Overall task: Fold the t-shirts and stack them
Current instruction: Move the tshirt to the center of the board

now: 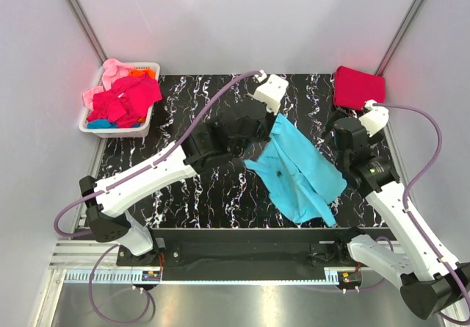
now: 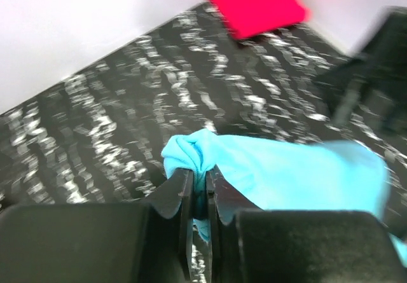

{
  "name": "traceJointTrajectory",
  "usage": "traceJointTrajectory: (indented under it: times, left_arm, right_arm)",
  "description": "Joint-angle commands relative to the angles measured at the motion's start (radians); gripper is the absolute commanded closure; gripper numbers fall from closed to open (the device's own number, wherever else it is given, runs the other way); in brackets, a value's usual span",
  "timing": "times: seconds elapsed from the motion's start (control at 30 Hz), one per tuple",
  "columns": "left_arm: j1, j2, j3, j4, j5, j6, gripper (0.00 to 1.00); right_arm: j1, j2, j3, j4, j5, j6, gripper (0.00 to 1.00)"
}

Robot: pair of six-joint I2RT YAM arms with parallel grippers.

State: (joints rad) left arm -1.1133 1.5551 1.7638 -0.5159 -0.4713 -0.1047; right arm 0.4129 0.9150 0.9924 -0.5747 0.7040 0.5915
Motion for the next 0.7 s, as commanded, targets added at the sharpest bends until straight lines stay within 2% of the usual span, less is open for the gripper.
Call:
traceJointTrajectory:
  times: [0.0,0.07,0.23,0.37,0.43,0.5,0.67]
  left_arm:
    - [0.004,-0.024,-0.024,0.039,-0.223,-0.022,0.89]
    - [0.007,-0.032,-0.062,0.042,-0.323,-0.079,0.92]
    - [0.032,-0.133,-0.136,0.066,-0.469,-0.193,0.99]
    - [0.043,-0.227,-0.174,0.161,-0.579,-0.142,0.99]
    - [0.044,-0.251,-0.187,0.229,-0.583,-0.069,0.96]
    - [0.046,-0.253,-0.178,0.229,-0.587,-0.043,0.94]
    - [0.047,-0.247,-0.193,0.214,-0.538,-0.065,0.93]
  right_arm:
    - [-0.003,0.015,0.012,-0.017,0.017,0.001,0.00]
    - [-0.003,0.019,0.005,-0.017,0.003,-0.001,0.00]
    - [-0.002,0.041,-0.004,-0.017,-0.028,-0.001,0.00]
    - [-0.003,0.051,-0.009,-0.016,-0.037,-0.004,0.00]
    - [-0.002,0.059,-0.011,-0.016,-0.055,-0.004,0.00]
    - [-0.003,0.067,-0.011,-0.014,-0.083,-0.005,0.00]
    - [-0.002,0.079,-0.035,-0.007,-0.135,-0.013,0.00]
